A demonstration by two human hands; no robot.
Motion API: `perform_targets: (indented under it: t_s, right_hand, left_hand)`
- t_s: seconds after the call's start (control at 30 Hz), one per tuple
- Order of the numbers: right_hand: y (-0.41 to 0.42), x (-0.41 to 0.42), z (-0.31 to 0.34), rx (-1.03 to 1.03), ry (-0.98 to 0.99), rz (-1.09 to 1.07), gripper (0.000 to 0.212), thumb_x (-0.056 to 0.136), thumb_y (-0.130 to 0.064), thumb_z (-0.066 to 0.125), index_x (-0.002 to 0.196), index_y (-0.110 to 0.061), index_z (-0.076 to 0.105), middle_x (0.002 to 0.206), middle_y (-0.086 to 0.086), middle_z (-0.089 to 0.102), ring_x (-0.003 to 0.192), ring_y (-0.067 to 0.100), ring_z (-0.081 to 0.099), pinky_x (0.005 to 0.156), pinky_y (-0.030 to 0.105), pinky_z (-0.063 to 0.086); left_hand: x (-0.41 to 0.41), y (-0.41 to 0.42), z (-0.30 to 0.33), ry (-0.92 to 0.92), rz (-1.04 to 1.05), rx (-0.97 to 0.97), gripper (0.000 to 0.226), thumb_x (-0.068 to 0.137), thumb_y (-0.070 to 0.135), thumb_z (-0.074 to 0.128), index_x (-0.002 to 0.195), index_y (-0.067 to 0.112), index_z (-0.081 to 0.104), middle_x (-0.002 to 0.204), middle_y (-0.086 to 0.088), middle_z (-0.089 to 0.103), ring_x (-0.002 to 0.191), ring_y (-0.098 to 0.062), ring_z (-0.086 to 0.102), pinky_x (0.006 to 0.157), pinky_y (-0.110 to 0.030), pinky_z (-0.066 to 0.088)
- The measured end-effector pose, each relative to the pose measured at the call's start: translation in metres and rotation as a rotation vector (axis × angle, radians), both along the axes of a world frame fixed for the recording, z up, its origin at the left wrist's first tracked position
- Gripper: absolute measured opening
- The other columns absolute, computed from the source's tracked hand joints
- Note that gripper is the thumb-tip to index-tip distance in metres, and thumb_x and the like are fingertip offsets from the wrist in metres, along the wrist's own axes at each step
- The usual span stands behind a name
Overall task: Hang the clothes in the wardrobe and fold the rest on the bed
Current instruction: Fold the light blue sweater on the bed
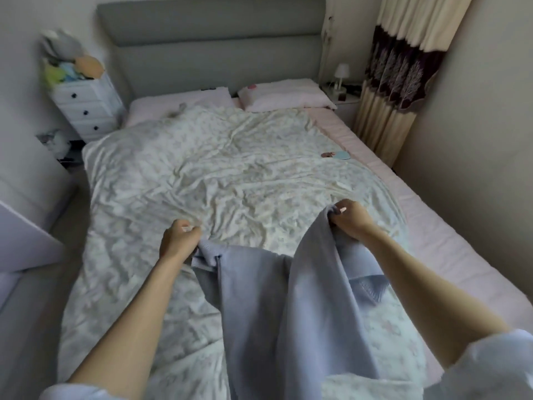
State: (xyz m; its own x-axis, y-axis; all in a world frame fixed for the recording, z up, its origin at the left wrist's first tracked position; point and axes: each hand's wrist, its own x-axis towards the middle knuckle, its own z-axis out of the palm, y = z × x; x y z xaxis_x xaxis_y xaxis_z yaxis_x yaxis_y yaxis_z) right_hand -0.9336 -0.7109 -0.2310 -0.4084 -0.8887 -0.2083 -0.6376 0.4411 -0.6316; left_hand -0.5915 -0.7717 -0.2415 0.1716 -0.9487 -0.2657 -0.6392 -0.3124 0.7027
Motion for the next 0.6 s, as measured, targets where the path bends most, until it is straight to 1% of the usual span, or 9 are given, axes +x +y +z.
perform_targets:
  t_s: [0.03,0.1,0.17,0.23,0.33,0.4,0.47,0.53,0.6]
  right_hand:
    - [-0.003,0.003,-0.017,0.077,0.035,-0.02,0.037,0.088,-0.019,0.058,0.123,-0.007,0.055,0.119,0.017,0.059,0.109,0.031,0.056,0.084,0.034,0.044]
    - [-0.001,0.006,-0.056,0.206,0.054,0.027,0.054,0.087,-0.018,0.059,0.138,-0.01,0.041,0.136,0.017,0.048,0.122,0.032,0.049,0.095,0.034,0.041]
    - [0.011,0.012,-0.096,0.262,0.035,0.103,0.054,0.089,-0.017,0.058,0.139,-0.01,0.039,0.137,0.018,0.046,0.124,0.032,0.047,0.098,0.034,0.039]
    - [0.03,0.019,-0.133,0.339,0.023,0.17,0.048,0.09,-0.019,0.056,0.135,-0.01,0.043,0.133,0.017,0.051,0.122,0.031,0.05,0.096,0.032,0.039]
    - [0.063,0.023,-0.185,0.469,0.007,0.19,0.049,0.092,-0.022,0.054,0.136,-0.007,0.041,0.132,0.015,0.053,0.121,0.028,0.05,0.094,0.03,0.04]
    - [0.082,0.022,-0.212,0.491,0.01,0.117,0.051,0.092,-0.022,0.052,0.138,-0.007,0.037,0.134,0.017,0.049,0.122,0.032,0.048,0.09,0.032,0.04]
    - [0.096,0.019,-0.229,0.469,0.019,-0.005,0.048,0.091,-0.018,0.049,0.137,-0.006,0.037,0.133,0.02,0.048,0.12,0.036,0.047,0.082,0.033,0.038]
    - [0.101,0.017,-0.244,0.474,-0.002,-0.15,0.046,0.091,-0.016,0.048,0.134,-0.004,0.038,0.13,0.022,0.048,0.117,0.037,0.049,0.083,0.035,0.039]
    - [0.1,0.016,-0.26,0.494,-0.043,-0.257,0.041,0.089,-0.015,0.047,0.127,0.0,0.043,0.124,0.024,0.053,0.113,0.038,0.053,0.084,0.037,0.041]
  left_hand:
    - [-0.002,0.0,-0.016,-0.055,-0.019,0.034,0.026,0.089,0.028,0.054,0.112,0.015,0.055,0.113,-0.013,0.056,0.104,-0.031,0.054,0.087,-0.038,0.045]
    - [-0.009,0.008,-0.05,-0.097,-0.073,0.122,0.044,0.091,0.032,0.052,0.131,0.014,0.047,0.132,-0.013,0.049,0.115,-0.033,0.05,0.09,-0.036,0.044]
    - [-0.017,0.029,-0.085,-0.087,-0.146,0.191,0.047,0.092,0.034,0.052,0.134,0.015,0.044,0.136,-0.013,0.045,0.118,-0.031,0.049,0.092,-0.035,0.045]
    - [-0.024,0.056,-0.121,-0.068,-0.223,0.297,0.049,0.093,0.035,0.052,0.136,0.014,0.041,0.136,-0.013,0.044,0.118,-0.029,0.049,0.093,-0.035,0.044]
    - [-0.041,0.096,-0.169,-0.069,-0.343,0.466,0.056,0.094,0.037,0.053,0.141,0.011,0.036,0.142,-0.013,0.041,0.126,-0.027,0.045,0.097,-0.03,0.039]
    - [-0.06,0.115,-0.196,-0.064,-0.4,0.549,0.06,0.094,0.039,0.053,0.142,0.011,0.032,0.145,-0.013,0.037,0.131,-0.024,0.04,0.1,-0.027,0.036]
    - [-0.082,0.128,-0.217,-0.061,-0.444,0.569,0.065,0.092,0.041,0.055,0.143,0.01,0.03,0.146,-0.014,0.035,0.133,-0.023,0.039,0.102,-0.026,0.032]
    - [-0.107,0.135,-0.237,-0.047,-0.462,0.572,0.074,0.088,0.043,0.059,0.145,0.008,0.027,0.148,-0.014,0.034,0.135,-0.024,0.036,0.104,-0.026,0.03]
    - [-0.133,0.136,-0.253,-0.021,-0.426,0.574,0.09,0.083,0.048,0.063,0.148,0.007,0.017,0.151,-0.013,0.03,0.138,-0.025,0.031,0.107,-0.029,0.028]
